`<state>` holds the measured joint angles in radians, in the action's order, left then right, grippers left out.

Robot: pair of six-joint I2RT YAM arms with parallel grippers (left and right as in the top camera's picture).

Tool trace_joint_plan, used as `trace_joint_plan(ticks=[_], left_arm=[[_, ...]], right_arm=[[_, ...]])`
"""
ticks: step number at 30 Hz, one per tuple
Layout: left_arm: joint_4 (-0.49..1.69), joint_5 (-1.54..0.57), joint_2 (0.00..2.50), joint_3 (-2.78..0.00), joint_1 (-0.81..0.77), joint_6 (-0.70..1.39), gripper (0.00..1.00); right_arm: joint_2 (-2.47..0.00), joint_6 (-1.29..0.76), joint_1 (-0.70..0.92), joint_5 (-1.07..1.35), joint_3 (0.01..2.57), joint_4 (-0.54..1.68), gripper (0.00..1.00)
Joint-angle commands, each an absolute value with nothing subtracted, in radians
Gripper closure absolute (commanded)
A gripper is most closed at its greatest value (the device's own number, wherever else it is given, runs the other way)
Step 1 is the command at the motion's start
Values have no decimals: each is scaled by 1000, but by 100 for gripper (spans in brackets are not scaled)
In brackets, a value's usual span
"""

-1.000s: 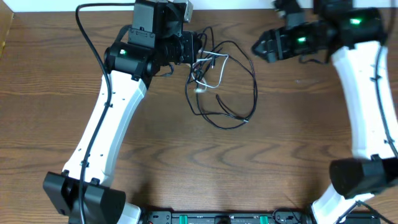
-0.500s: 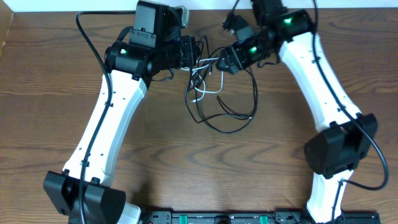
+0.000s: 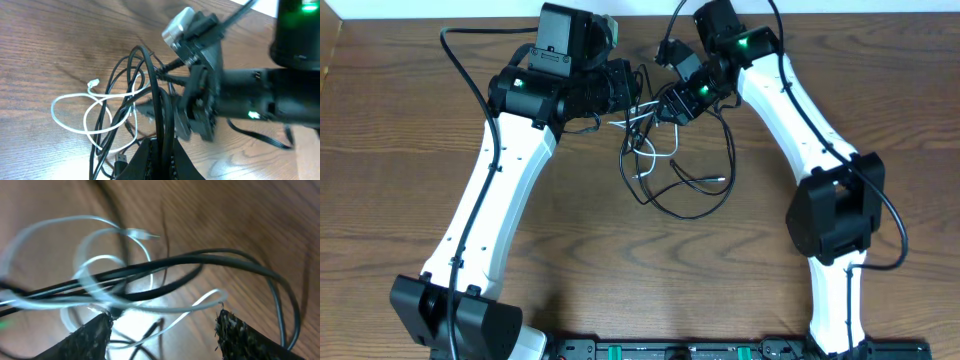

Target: Untangle cables

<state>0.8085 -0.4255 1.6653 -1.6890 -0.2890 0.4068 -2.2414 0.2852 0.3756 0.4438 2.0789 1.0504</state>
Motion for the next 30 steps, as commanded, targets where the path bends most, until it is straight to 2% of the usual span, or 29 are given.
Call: trace_joint_plan(ticks=[1,13,19,23,30], left_arm=[[811,-461,1666,-1696,-286,424,92],[811,-461,1666,-1696,-286,424,92],[811,-460,1666,-1696,-286,424,93],[810,-452,1666,-1696,-286,420,93],[806,-429,1666,-1696,-286,420,93]], right_arm=[[-2279,234,353,424,2080,1030,36],[-2393,-27,366,359,2080,881,42],[-2408,-139,404,377,2080,845,50],[-2404,-168,409,428,2080,888,50],[-2389,-226,341,594,2080,1087,48]])
